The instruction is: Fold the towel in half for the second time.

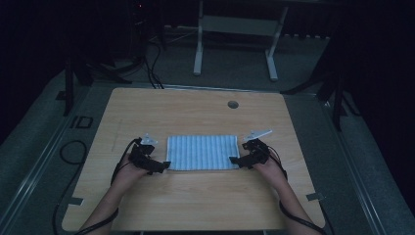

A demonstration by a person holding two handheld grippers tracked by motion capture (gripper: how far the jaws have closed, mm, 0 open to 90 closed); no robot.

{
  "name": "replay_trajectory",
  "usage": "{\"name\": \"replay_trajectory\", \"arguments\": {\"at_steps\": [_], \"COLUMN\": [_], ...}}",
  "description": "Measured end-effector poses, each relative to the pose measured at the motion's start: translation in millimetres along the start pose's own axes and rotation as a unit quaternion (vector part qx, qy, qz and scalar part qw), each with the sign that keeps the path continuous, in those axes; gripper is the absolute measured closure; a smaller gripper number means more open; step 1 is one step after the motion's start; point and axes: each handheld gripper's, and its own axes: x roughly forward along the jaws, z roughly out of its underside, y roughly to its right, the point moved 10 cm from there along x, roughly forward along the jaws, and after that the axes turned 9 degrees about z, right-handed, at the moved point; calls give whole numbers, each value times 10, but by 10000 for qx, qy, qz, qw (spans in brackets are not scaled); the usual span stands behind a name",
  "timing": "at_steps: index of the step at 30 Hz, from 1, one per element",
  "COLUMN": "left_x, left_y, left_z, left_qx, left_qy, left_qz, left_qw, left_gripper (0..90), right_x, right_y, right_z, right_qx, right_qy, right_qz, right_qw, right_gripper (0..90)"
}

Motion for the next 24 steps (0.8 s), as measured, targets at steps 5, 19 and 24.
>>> {"name": "replay_trajectory", "arguments": {"at_steps": [5,19,24], "left_x": [-81,-235,-286], "left_y": [-63,-76,-153], "left_z": [128,392,486], "left_qx": [-162,-376,-568], "left_qy": [70,385,484], "left_qz": [16,-149,-379], "left_qw": [9998,9984,9965], "left_gripper": [17,17,17], "right_x": [-125,-470,-523], "right_y": [95,383,411], "right_z": [138,433,515], "right_qx": [-38,470,646], "right_qy": [97,765,793], "right_qz": [116,534,430], "right_qw": [9999,9945,9938], "right_gripper": [122,121,121]}}
